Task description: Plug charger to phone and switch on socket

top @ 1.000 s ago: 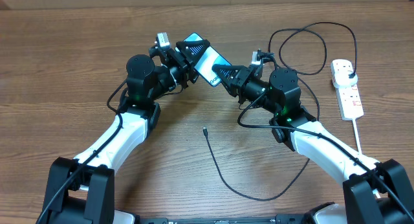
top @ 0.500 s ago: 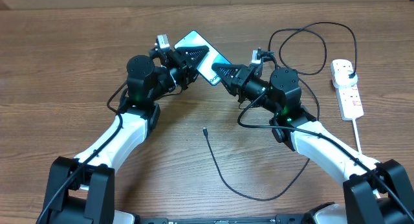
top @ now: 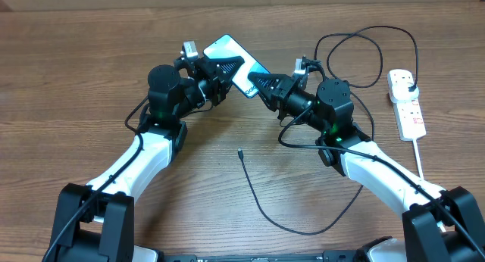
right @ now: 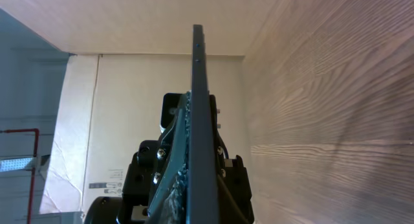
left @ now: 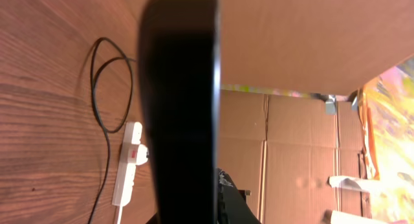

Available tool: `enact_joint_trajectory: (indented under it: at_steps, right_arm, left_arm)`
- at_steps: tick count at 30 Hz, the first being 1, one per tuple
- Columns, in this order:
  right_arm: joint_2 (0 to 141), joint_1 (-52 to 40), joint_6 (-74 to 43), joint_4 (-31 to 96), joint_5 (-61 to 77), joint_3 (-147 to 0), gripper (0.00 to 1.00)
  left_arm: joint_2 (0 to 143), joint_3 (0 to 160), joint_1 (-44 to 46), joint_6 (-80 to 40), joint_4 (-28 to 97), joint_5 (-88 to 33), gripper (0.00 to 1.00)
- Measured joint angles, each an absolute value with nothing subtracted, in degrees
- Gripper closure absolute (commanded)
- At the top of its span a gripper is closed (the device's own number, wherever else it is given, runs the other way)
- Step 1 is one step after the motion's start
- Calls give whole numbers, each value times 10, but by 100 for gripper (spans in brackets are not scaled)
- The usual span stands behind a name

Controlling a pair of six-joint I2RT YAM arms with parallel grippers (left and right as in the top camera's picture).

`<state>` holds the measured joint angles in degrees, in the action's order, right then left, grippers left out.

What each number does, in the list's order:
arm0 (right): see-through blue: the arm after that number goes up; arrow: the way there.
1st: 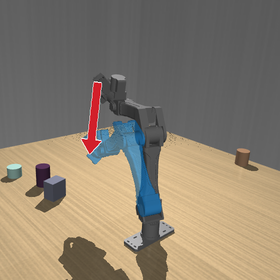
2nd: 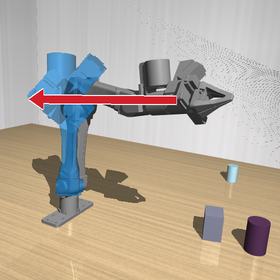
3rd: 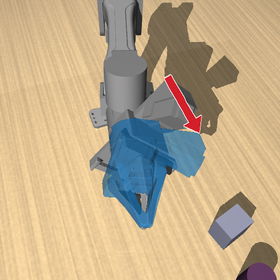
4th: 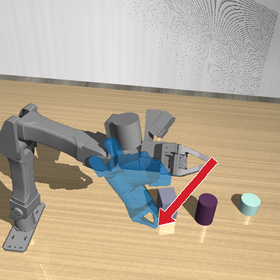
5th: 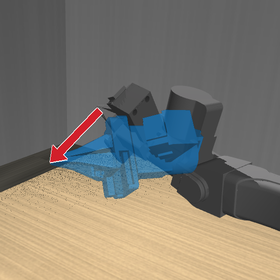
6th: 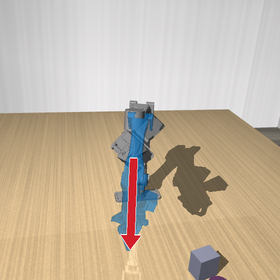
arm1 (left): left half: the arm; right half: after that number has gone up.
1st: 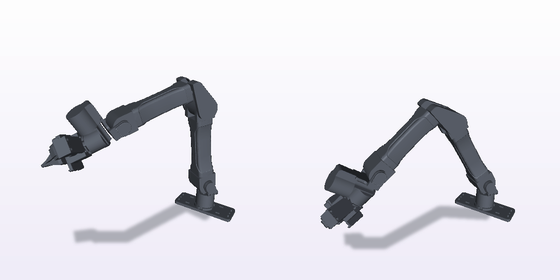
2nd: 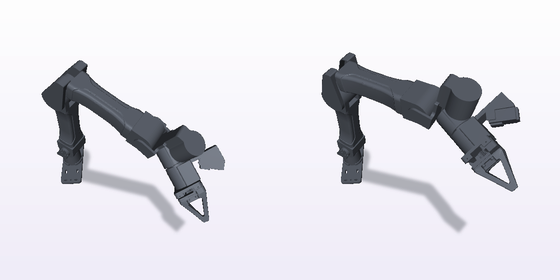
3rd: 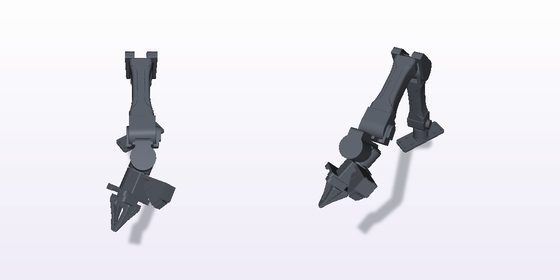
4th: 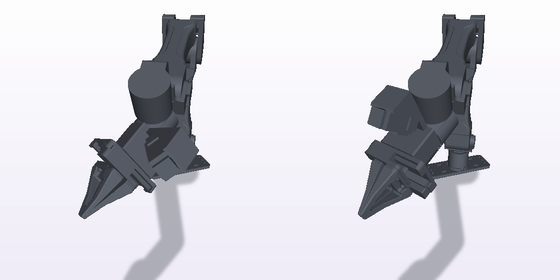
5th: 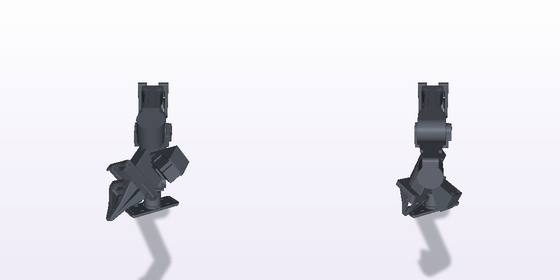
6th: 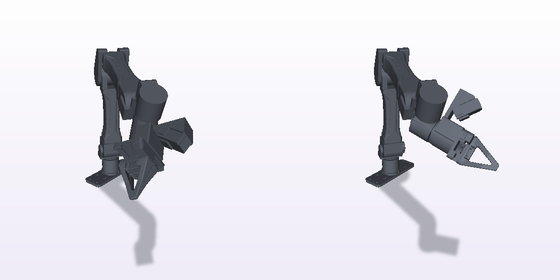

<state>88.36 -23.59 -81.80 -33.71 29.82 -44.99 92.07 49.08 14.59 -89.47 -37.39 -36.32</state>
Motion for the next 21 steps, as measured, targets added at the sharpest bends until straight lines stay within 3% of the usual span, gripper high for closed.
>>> enact_joint_trajectory:
  at_steps: [1, 4, 6, 13, 16, 21]
  right_arm:
    - [884, -236, -811, -336, 299, -450, 77]
    - [885, -236, -786, -323, 306, -450, 48]
    - [888, -236, -774, -320, 312, -450, 40]
    - [890, -222, -742, -387, 373, -450, 24]
    - [890, -209, -732, -395, 399, -450, 21]
    - [881, -198, -700, -385, 431, -450, 6]
  left_arm:
    - [921, 491, 146, -894, -368, -364, 95]
    - [921, 491, 146, -895, -368, -366, 95]
    - [921, 491, 146, -896, -370, -367, 96]
    - [921, 491, 135, -899, -336, -388, 95]
    - [921, 491, 116, -903, -313, -412, 95]
    - [921, 491, 83, -901, -299, -458, 95]
